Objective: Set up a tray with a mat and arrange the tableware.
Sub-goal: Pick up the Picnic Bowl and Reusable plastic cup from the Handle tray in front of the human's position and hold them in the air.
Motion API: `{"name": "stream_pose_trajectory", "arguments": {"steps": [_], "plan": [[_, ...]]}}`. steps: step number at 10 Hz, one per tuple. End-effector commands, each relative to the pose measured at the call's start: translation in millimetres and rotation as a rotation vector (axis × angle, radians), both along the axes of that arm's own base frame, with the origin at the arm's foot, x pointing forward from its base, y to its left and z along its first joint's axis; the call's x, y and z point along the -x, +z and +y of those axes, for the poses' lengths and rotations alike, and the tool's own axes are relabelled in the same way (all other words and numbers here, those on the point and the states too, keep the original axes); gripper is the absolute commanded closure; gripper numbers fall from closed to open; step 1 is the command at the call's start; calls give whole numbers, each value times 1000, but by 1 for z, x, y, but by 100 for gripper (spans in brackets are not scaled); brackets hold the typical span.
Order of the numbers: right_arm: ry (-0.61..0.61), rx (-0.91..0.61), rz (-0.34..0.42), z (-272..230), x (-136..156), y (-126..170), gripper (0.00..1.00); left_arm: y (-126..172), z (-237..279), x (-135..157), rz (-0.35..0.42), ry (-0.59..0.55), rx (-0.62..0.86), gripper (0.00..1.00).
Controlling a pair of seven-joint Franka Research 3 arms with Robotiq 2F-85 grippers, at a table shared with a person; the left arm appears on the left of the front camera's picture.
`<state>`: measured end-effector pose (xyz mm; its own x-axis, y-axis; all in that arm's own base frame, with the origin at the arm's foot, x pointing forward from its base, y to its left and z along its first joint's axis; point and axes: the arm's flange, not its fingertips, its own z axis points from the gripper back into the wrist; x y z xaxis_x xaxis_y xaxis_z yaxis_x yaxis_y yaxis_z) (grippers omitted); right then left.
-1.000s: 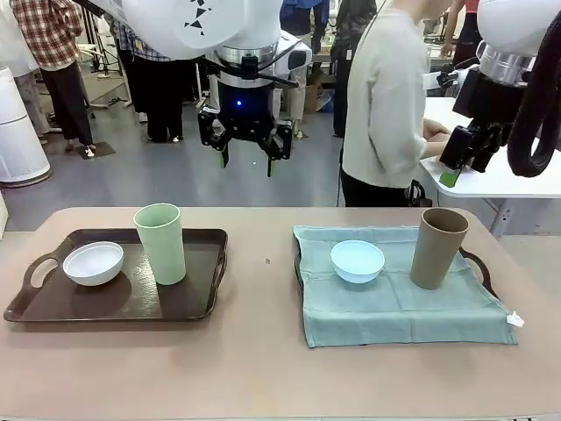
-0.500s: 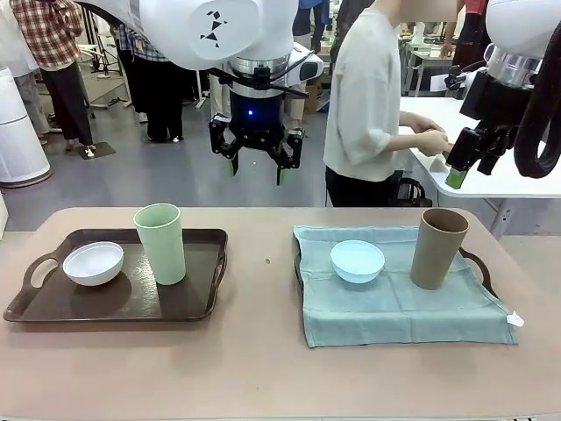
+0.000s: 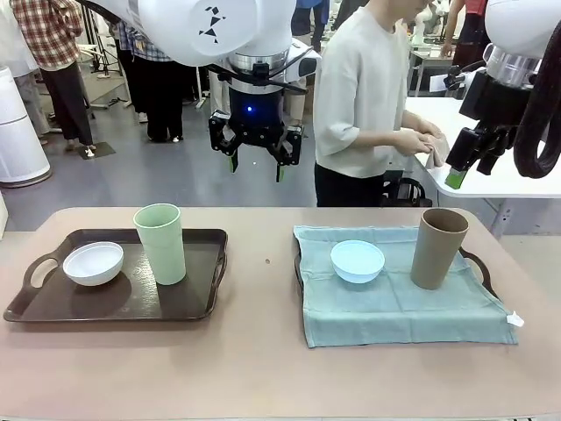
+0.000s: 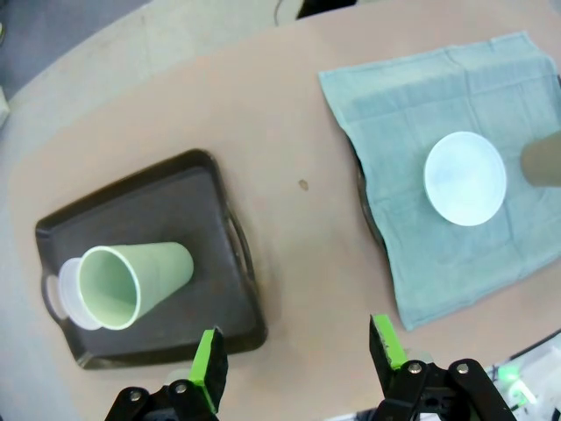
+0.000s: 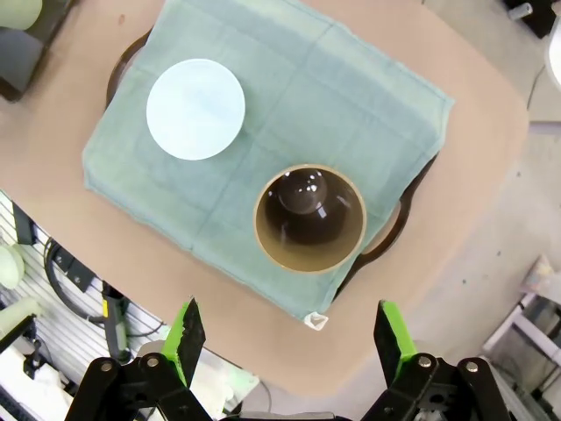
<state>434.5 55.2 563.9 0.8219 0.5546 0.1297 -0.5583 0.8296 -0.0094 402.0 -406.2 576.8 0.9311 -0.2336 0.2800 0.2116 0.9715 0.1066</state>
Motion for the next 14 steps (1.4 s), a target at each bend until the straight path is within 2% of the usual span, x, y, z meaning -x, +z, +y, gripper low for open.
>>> {"name": "stream_pose_trajectory", "arguments": {"steps": [1, 3, 4, 5, 6, 8, 11, 14], "plan": [[17, 16, 3, -2, 1, -3, 0, 1, 2, 0, 2, -13, -4, 14], [0, 0, 0, 0, 0, 0, 0, 1, 2, 0, 2, -13, -4, 14], [67, -49, 59, -8, 7, -9, 0, 0, 0, 0, 0, -1, 0, 14], [42, -59, 48, -24, 10, -21, 0, -4, 36, -1, 85, -16, 63, 14], [-7, -101, 69, -40, 13, -28, 0, -3, 78, 0, 145, 16, 142, 14], [-90, -190, 85, -76, 24, -28, 0, 16, 154, 20, 220, 23, 230, 14], [-234, -304, 39, -139, 50, -16, 0, 25, 264, 37, 243, 83, 310, 14], [-359, -456, -33, -211, 90, -3, 0, 14, 362, 59, 175, 142, 532, 14]]}}
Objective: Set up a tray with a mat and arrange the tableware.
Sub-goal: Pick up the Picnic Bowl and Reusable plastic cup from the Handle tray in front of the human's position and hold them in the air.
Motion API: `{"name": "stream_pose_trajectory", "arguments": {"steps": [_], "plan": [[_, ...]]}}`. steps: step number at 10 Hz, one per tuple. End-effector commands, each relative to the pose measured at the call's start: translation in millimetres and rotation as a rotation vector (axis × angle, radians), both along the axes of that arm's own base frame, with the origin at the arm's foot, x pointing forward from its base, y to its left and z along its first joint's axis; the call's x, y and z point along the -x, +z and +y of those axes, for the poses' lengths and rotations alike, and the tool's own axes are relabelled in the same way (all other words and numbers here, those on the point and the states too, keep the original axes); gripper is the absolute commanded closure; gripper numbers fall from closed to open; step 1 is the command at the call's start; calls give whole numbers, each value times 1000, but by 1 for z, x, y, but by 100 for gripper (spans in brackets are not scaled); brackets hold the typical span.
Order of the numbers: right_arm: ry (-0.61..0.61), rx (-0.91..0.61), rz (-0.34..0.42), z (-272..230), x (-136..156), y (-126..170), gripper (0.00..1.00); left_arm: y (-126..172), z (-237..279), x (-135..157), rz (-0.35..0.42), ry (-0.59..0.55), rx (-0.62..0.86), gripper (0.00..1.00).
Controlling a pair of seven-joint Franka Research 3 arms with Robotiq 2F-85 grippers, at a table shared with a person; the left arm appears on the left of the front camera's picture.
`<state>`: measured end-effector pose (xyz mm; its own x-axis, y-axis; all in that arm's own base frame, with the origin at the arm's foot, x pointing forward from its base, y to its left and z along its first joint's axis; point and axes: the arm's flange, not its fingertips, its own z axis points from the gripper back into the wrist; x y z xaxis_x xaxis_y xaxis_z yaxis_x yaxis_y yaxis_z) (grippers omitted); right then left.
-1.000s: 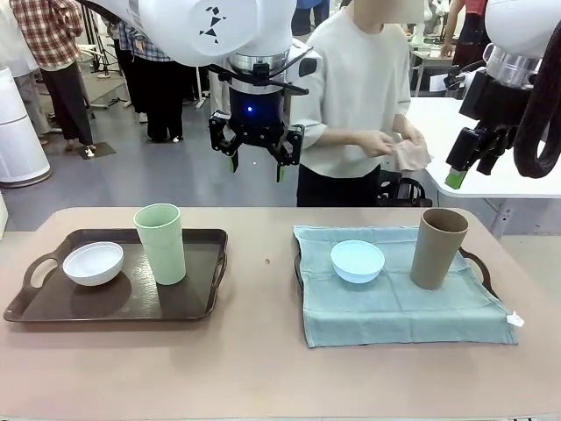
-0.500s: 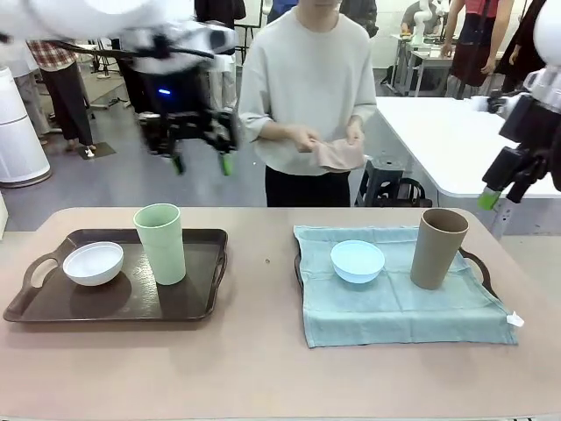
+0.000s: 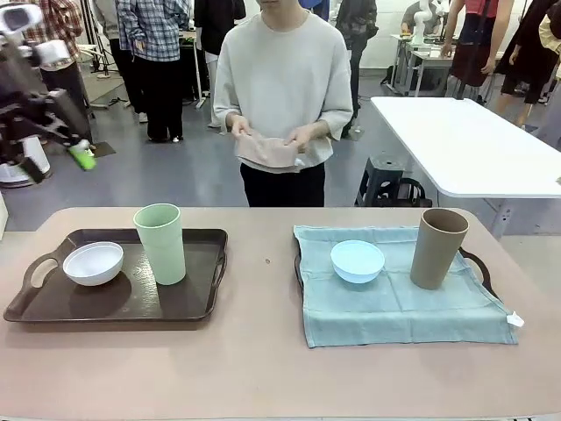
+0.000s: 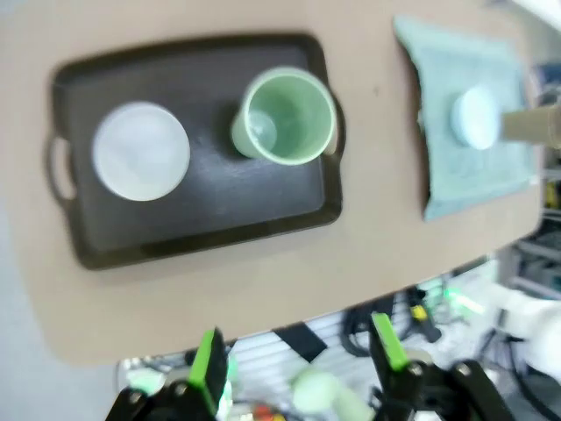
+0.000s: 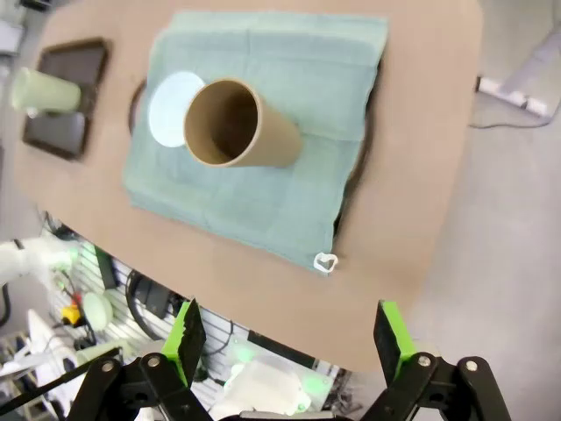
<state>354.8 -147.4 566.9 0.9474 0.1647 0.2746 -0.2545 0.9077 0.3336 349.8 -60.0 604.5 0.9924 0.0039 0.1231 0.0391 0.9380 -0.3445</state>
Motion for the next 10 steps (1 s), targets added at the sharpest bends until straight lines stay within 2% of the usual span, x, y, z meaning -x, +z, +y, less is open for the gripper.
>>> {"name": "stream_pose_trajectory", "arguments": {"steps": [1, 2, 3, 4, 5, 6, 8, 10], "plan": [[-67, -97, -33, -26, 18, -9, 0, -22, 34, 18, -82, 9, 145, 14], [-60, -39, -23, -21, 14, -12, 0, -24, 24, 15, -112, 28, 122, 14], [-51, -41, -14, -23, 14, 1, 0, -6, 28, 8, -24, 24, 68, 14], [-51, -41, -14, -23, 14, 1, 0, -6, 28, 8, -24, 24, 68, 14], [-77, -50, -18, -36, 20, 0, 0, -14, 41, 14, -57, 43, 103, 14], [-43, -184, -53, -49, 17, 5, 0, -15, 56, 1, -36, 89, 169, 14], [-66, -399, -56, -99, 26, -1, 0, -21, 114, 10, -23, 130, 340, 14], [-51, -577, -62, -129, 37, -11, 0, -39, 180, 17, -24, 167, 563, 14]]}}
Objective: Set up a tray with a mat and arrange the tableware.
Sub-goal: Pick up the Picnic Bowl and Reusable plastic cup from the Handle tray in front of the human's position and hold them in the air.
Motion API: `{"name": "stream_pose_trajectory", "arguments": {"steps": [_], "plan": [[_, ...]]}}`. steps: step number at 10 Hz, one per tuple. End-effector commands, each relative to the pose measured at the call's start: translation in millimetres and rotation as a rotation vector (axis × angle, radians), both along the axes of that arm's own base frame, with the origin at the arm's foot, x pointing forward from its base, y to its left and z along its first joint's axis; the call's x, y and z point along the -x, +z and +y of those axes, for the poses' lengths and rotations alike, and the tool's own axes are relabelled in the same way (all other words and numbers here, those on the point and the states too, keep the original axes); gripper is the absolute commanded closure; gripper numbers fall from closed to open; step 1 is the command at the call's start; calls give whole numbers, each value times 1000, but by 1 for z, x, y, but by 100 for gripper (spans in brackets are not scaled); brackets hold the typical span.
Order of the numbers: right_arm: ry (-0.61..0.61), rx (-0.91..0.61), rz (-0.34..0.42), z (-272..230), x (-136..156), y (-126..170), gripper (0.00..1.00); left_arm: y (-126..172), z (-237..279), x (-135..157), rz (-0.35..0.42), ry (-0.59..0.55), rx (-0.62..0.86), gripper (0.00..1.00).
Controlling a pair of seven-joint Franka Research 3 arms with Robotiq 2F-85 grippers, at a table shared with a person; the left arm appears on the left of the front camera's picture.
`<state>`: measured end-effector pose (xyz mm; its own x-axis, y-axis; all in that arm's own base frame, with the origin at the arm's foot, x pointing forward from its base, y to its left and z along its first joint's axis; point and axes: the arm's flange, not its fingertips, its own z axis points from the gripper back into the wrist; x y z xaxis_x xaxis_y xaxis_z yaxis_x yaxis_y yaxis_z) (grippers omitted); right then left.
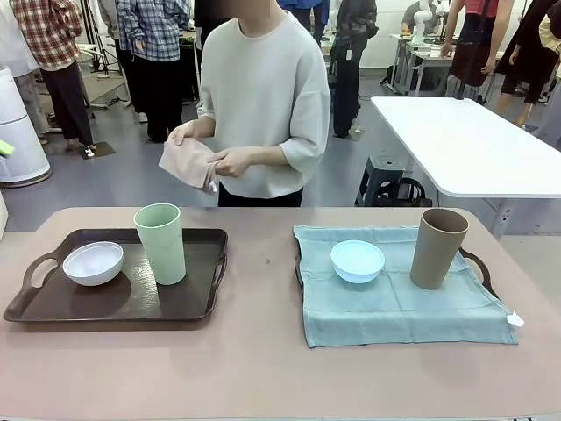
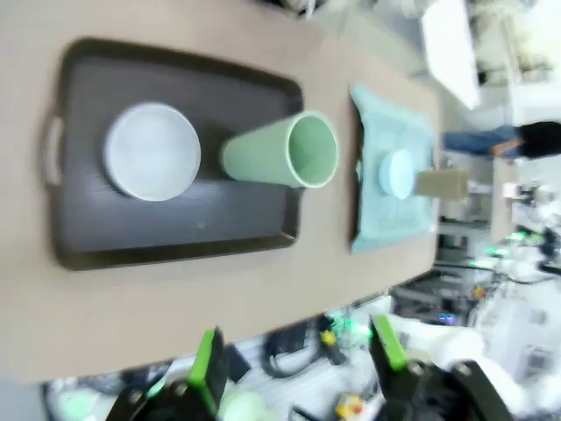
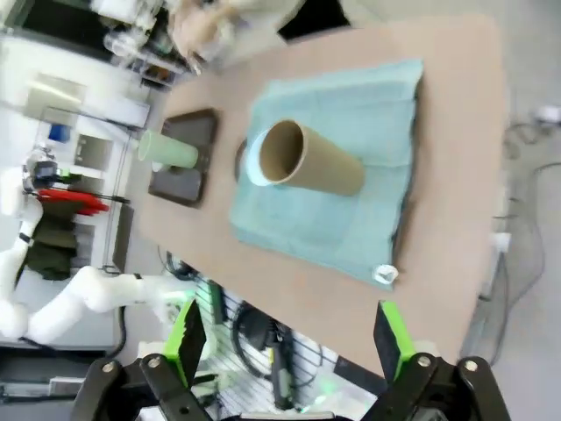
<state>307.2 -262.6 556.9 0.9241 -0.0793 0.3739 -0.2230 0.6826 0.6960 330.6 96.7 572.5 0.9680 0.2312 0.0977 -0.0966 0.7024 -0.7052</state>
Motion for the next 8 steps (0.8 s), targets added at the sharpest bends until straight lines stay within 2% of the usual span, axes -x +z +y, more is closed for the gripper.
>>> {"name": "stream_pose_trajectory", "arguments": {"steps": [1, 2, 5, 7, 8], "plan": [[79, -171, 6, -20, -9, -8, 0, -15, 45, 5, -51, -3, 209, 14], [83, -233, 8, -27, -9, -17, 0, -21, 68, 10, -89, 24, 278, 14], [88, -306, 33, -39, -7, -42, 0, -52, 95, 30, -184, 201, 454, 14], [74, -326, 32, -43, -5, -48, 0, -54, 94, 34, -145, 227, 470, 14], [77, -312, 16, -43, -4, -48, 0, -46, 82, 30, -99, 205, 423, 14]]}}
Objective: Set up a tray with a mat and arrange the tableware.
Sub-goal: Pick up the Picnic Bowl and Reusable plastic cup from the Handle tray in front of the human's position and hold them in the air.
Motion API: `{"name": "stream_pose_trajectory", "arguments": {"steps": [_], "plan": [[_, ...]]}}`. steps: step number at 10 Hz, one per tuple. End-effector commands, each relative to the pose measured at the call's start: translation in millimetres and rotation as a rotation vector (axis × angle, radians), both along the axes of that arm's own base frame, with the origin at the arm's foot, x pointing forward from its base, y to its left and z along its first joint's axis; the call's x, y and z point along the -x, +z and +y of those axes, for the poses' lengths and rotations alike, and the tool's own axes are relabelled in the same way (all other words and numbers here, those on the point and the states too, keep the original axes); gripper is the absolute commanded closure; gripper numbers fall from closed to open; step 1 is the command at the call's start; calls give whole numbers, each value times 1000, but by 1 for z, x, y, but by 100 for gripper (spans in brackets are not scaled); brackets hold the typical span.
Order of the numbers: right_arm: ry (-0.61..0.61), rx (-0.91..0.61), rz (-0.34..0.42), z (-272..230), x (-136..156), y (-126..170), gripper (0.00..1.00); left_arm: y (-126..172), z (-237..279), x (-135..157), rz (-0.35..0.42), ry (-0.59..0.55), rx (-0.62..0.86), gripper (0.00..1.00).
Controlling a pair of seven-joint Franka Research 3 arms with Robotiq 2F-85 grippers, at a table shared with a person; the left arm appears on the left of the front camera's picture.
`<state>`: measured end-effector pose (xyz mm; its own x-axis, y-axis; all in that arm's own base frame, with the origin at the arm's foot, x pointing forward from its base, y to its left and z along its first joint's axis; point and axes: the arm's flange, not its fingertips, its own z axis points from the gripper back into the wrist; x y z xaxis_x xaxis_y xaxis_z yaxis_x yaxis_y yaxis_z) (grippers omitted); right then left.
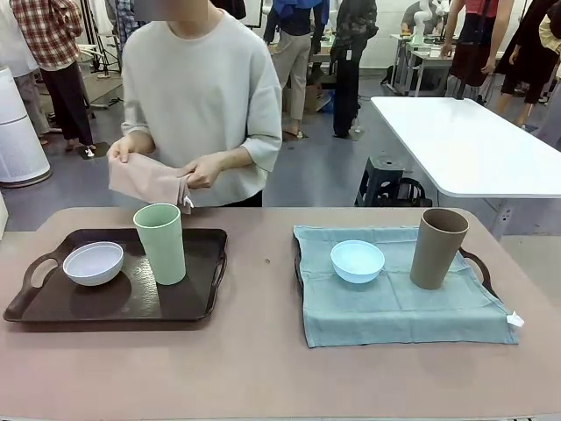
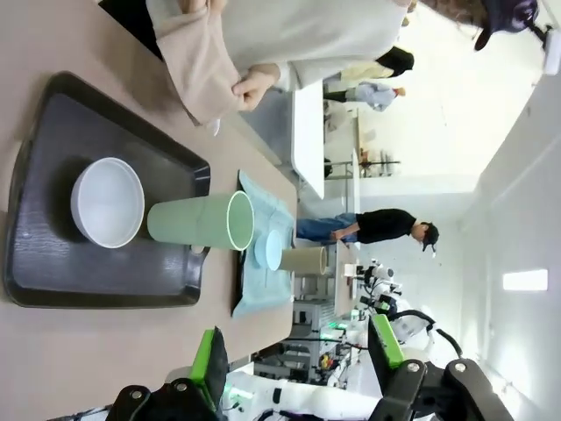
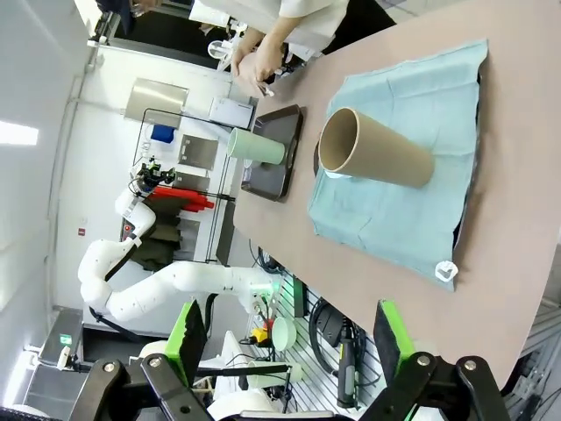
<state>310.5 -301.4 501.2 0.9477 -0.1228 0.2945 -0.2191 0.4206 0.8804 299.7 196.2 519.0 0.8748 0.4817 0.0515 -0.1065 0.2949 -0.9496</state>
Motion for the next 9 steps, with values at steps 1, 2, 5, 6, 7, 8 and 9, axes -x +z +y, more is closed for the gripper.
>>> {"name": "stream_pose_trajectory", "arguments": {"steps": [1, 2, 5, 6, 7, 8, 9], "plan": [[3, -6, 2, 2, -1, 0, 0, 1, 8, 2, -14, 10, 12, 14], [3, -6, 2, 2, -1, 0, 0, 1, 8, 2, -14, 10, 12, 14], [3, -6, 2, 2, -1, 0, 0, 1, 8, 2, -14, 10, 12, 14], [3, -6, 2, 2, -1, 0, 0, 1, 8, 2, -14, 10, 12, 14], [3, -6, 2, 2, -1, 0, 0, 1, 8, 2, -14, 10, 12, 14], [3, -6, 2, 2, -1, 0, 0, 1, 8, 2, -14, 10, 12, 14], [3, -6, 2, 2, -1, 0, 0, 1, 8, 2, -14, 10, 12, 14]]}}
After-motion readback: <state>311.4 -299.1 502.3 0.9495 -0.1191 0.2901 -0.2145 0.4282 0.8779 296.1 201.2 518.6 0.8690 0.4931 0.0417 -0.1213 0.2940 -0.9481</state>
